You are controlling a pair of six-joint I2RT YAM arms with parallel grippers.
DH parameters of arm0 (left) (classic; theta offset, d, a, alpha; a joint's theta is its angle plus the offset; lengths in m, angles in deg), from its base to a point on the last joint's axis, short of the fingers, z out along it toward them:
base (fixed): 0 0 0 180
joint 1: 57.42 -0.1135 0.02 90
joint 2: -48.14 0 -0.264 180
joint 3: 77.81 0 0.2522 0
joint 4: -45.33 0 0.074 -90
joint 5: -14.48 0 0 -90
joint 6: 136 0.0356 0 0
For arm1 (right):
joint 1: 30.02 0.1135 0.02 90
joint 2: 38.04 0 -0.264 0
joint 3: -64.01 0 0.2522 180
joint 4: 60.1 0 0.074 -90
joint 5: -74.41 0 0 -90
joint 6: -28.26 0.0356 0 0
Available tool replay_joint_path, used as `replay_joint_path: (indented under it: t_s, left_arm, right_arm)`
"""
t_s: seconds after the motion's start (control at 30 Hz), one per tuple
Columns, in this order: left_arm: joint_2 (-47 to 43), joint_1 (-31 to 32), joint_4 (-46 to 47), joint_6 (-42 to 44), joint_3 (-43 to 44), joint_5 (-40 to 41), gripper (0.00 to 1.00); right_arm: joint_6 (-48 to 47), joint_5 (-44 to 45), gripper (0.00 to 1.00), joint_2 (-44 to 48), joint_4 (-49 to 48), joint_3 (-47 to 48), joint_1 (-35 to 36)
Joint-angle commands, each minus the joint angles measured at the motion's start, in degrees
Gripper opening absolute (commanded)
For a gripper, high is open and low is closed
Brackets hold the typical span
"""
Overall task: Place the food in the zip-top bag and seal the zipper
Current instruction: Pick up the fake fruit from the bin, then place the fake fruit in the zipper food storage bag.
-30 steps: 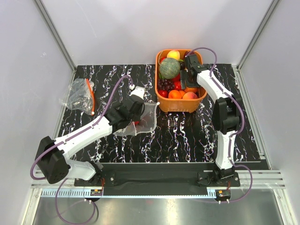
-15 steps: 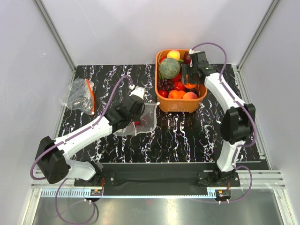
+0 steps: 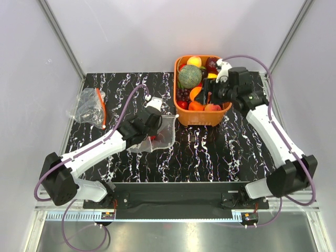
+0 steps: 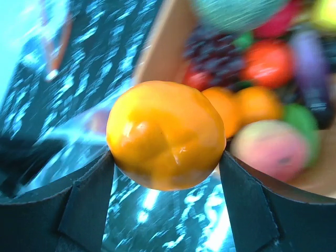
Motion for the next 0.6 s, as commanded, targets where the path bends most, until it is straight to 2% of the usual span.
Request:
replay_joint_path:
  t_s: [0.0,0.13,0.33,0.57]
  left_arm:
    - [0.7,-0.3,0.9,0.3,2.8,0.6,0.00]
    - [1.1,-0.3,0.4,0.1,3.3,0.7,0.00]
    - [1.3,-0.3,0.4,-0.3,3.3,0.3,0.00]
    - [0.1,-0.3,0.2,-0.7,3.3,-0.8,0.00]
  right_arm:
    - [1.9,-8.8,0.49,5.6,-3.0,-4.2,5.3]
    - [4.6,-11.5,0.49,8.9,-6.9,-12.0,11.8]
    - [10.3,-12.7,0.49,10.3,-14.1,-20.8,17.9]
    - [13.3,-12.3,0.49,5.1,-21.1,-23.2,21.9]
